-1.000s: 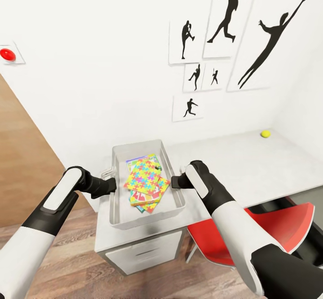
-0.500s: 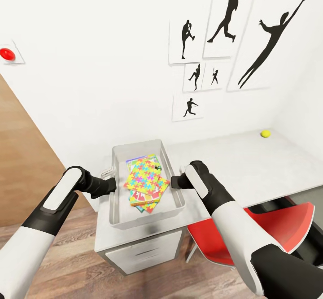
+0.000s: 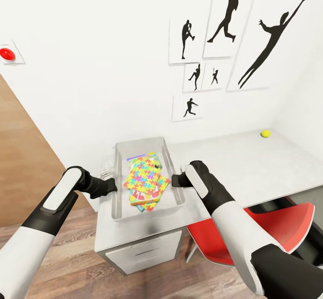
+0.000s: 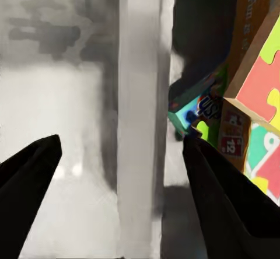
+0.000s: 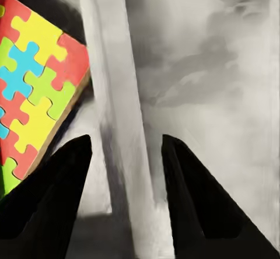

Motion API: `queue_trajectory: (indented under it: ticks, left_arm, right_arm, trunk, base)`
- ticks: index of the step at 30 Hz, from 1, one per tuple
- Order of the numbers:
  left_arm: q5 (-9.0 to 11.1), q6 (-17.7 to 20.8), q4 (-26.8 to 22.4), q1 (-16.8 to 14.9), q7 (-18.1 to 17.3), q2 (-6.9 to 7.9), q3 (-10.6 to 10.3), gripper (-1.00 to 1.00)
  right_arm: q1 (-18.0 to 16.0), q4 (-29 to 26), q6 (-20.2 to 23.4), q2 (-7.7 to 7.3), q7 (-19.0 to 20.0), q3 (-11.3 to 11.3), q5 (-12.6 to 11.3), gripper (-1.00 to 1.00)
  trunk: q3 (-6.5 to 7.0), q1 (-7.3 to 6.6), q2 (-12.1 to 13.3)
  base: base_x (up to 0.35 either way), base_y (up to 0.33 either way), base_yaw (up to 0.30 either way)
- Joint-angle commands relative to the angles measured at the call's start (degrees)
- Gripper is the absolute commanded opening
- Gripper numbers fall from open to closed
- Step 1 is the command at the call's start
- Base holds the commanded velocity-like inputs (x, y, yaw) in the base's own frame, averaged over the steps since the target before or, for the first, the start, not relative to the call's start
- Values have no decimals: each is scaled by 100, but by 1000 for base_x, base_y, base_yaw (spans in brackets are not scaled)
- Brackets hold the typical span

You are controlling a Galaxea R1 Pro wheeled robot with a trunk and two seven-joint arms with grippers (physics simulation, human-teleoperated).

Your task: Put all the toys in the child's room - the three board games (two on the bed and one on the table), the two jigsaw puzzles on the table, and the tennis ball on the table - inside the toy box on the table in the child's room.

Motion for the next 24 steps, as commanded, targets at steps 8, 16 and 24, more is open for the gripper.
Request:
queue_trajectory:
  ticks: [8,16,24]
  left_arm:
    - [51,4,-5,-7,59,5,-4,100]
    - [45,4,-5,-7,59,5,-1,100]
    - [70,4,-197,-7,53,184,49,100]
  right_arm:
    - [-6,4,7,-2,-53,10,-62,100]
    - [0,3,7,-9,-52,4,-74,100]
    - [-3,-60,7,-12,-45,-15,-81,100]
  trunk:
    - [-11,3,-11]
    - [-11,3,-11]
    - [4,3,-11]
  base:
    - [0,0,0]
    - [0,0,0]
    - [0,0,0]
